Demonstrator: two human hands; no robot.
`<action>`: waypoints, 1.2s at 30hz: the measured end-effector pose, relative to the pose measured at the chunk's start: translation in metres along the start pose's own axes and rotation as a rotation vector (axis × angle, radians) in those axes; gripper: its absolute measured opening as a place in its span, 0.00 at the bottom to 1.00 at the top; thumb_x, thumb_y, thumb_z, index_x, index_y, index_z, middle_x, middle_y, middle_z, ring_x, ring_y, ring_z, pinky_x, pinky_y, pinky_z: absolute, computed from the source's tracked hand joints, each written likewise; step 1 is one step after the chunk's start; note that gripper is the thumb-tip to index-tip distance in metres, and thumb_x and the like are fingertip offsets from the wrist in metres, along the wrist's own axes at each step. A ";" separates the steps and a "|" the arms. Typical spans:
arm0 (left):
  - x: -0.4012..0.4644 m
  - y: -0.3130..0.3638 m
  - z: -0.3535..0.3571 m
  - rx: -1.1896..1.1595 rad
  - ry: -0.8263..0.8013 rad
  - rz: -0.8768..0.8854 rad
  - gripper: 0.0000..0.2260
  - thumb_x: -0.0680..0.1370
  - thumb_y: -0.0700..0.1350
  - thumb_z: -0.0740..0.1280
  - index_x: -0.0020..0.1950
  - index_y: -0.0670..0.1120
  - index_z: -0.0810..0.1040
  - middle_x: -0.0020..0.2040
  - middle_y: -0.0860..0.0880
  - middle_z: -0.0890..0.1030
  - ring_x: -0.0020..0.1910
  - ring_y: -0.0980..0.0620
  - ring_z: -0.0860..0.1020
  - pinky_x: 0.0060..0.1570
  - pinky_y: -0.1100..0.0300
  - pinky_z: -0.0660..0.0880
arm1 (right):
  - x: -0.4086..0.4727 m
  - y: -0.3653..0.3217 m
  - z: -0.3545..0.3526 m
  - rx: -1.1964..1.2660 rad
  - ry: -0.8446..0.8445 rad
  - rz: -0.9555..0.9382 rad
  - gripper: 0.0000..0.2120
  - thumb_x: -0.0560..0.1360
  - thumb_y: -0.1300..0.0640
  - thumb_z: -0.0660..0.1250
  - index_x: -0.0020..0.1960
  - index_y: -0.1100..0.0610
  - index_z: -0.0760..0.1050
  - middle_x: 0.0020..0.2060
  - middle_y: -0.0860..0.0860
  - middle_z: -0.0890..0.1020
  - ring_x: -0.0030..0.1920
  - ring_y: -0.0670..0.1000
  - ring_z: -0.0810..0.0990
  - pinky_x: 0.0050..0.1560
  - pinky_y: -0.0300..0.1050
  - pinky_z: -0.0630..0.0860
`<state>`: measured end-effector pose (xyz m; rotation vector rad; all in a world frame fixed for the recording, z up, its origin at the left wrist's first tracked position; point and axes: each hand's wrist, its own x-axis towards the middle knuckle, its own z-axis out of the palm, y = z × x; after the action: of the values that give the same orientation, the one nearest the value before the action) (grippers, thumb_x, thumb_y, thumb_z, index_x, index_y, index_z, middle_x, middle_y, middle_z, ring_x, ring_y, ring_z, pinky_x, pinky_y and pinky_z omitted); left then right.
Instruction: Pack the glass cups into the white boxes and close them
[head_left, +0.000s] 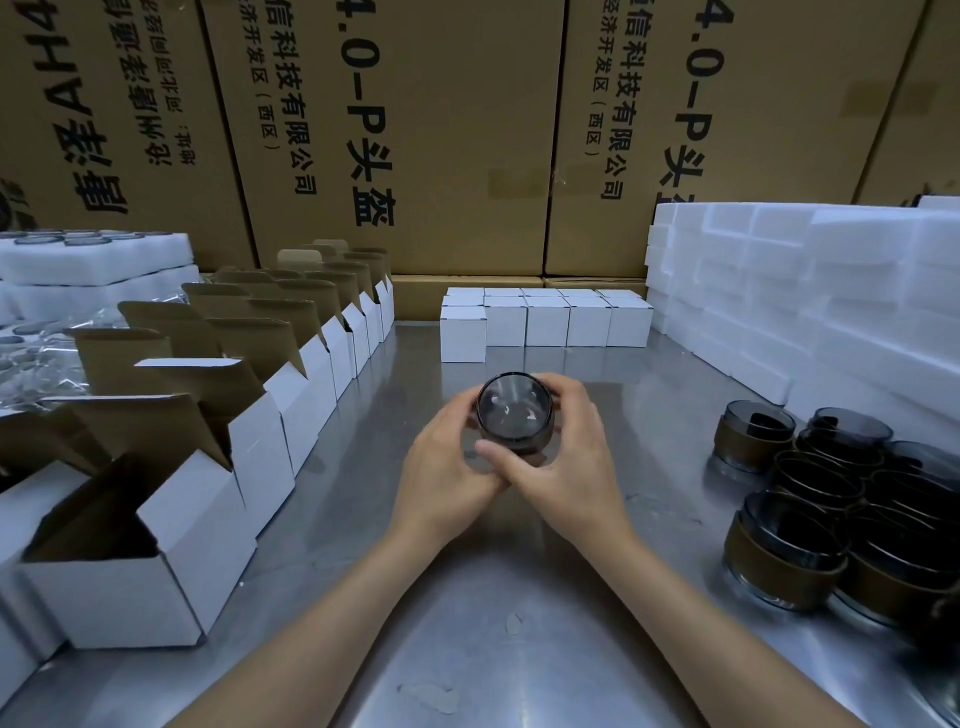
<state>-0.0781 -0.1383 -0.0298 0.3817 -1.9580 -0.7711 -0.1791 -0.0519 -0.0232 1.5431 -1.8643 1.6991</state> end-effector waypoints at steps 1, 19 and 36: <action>0.000 0.000 0.000 -0.022 -0.016 -0.030 0.23 0.64 0.58 0.72 0.58 0.61 0.73 0.52 0.62 0.81 0.52 0.63 0.79 0.51 0.70 0.72 | 0.000 0.000 -0.001 0.068 -0.032 0.061 0.28 0.63 0.40 0.73 0.59 0.41 0.66 0.53 0.36 0.76 0.55 0.39 0.75 0.55 0.31 0.70; 0.009 -0.002 -0.005 -0.250 -0.126 -0.557 0.35 0.72 0.71 0.48 0.21 0.47 0.73 0.21 0.46 0.73 0.23 0.52 0.72 0.31 0.61 0.68 | 0.001 0.002 -0.001 0.419 -0.210 0.544 0.32 0.60 0.35 0.69 0.51 0.59 0.69 0.28 0.47 0.75 0.31 0.48 0.73 0.40 0.49 0.75; 0.005 -0.002 -0.003 -0.236 -0.183 -0.289 0.28 0.73 0.41 0.74 0.71 0.50 0.69 0.61 0.51 0.78 0.60 0.53 0.76 0.58 0.55 0.75 | 0.003 -0.003 -0.013 0.631 -0.219 0.537 0.28 0.65 0.59 0.63 0.65 0.48 0.67 0.51 0.53 0.82 0.43 0.47 0.82 0.40 0.44 0.77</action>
<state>-0.0783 -0.1433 -0.0266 0.4703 -1.9745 -1.2490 -0.1844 -0.0425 -0.0149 1.5521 -2.1100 2.6575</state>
